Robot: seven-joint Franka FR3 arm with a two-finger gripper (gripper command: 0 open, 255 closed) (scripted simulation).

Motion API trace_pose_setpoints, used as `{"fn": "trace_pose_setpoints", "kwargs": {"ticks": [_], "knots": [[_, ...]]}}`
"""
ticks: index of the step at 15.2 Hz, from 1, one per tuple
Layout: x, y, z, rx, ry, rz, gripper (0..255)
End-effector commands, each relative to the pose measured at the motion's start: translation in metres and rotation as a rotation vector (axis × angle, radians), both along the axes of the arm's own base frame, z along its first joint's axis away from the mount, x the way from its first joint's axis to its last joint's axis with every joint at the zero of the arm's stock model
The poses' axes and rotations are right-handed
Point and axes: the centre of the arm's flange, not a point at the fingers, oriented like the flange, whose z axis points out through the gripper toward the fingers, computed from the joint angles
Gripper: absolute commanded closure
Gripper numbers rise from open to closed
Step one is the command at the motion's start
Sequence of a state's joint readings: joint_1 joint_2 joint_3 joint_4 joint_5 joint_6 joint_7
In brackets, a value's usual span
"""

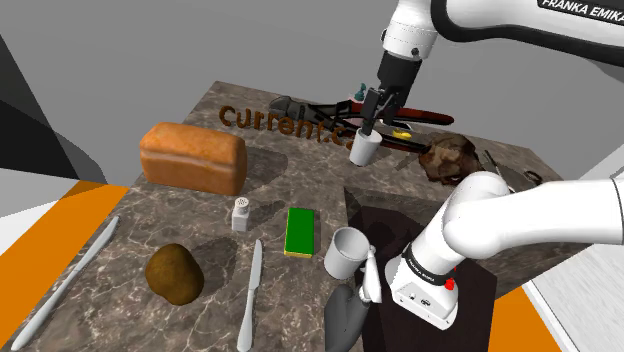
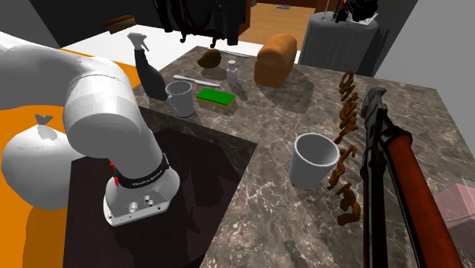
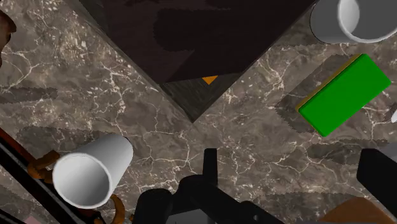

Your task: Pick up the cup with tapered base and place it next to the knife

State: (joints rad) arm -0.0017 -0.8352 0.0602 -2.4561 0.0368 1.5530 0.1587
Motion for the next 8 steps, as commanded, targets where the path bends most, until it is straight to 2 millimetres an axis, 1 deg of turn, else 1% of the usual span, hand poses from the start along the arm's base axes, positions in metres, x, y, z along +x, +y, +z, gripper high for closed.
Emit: {"fn": "trace_pose_setpoints", "kwargs": {"ticks": [1,8], "knots": [[0.000,0.000,0.000,0.000,0.000,0.000,0],[0.026,-0.066,-0.053,-0.028,-0.016,0.007,0]]}}
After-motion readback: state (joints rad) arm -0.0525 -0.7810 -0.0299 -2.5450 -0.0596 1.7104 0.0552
